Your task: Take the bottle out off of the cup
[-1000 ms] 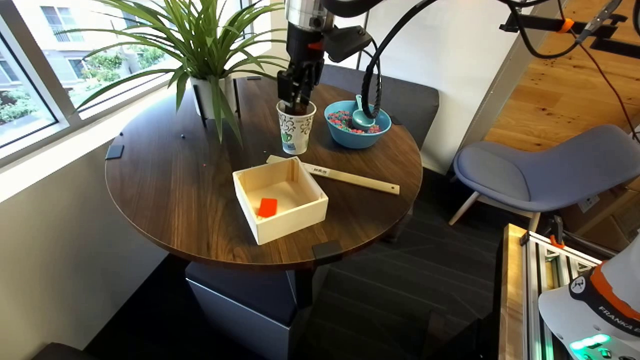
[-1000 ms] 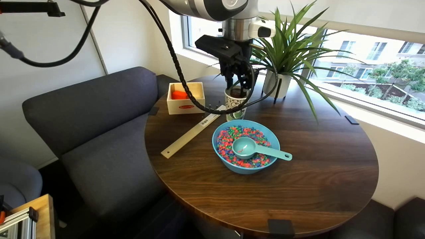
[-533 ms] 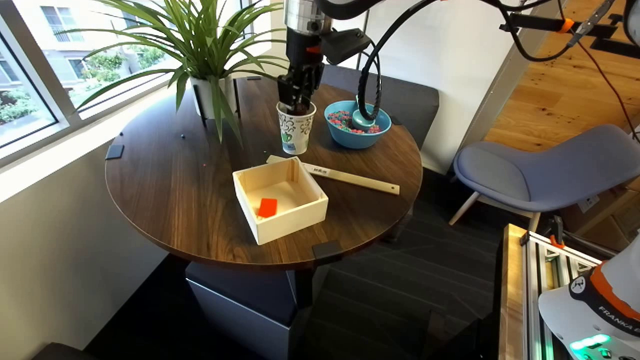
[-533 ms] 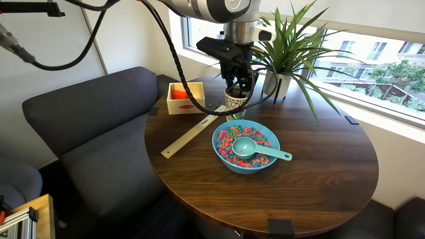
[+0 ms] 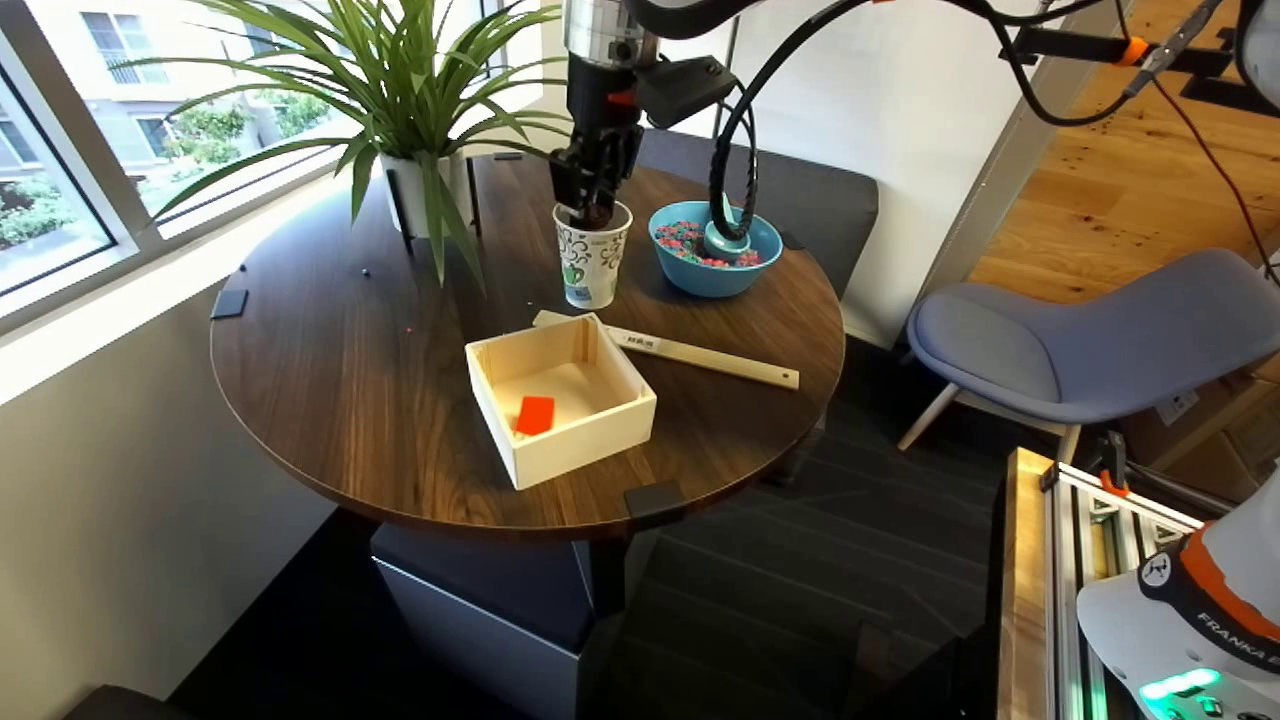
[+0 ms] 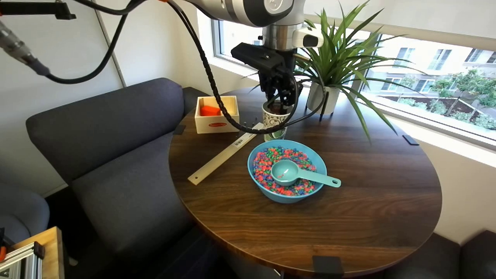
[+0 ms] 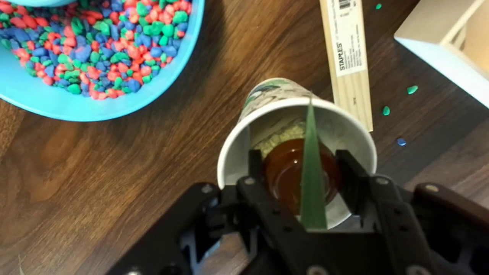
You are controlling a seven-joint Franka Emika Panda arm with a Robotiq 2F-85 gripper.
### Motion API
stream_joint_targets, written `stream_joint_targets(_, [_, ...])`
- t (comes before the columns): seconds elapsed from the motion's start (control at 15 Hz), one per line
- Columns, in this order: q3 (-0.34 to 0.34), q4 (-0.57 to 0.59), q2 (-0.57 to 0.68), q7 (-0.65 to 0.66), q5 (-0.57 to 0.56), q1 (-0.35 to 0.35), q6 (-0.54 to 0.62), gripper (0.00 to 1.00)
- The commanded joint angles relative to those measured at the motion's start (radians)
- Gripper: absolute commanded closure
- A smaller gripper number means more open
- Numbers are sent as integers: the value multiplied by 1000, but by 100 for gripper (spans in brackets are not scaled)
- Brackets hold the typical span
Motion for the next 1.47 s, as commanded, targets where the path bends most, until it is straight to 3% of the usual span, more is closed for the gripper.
stream_joint_targets(0.0, [-10, 3, -27, 12, -8, 18, -37, 76])
stream_joint_targets(0.47, [-13, -26, -108, 18, -38, 33, -64, 76])
stream_joint_targets(0.93, [-7, -61, -231, 60, -150, 57, -83, 76])
stream_joint_targets(1.4, [-23, -184, -391, 214, -214, 47, -47, 76])
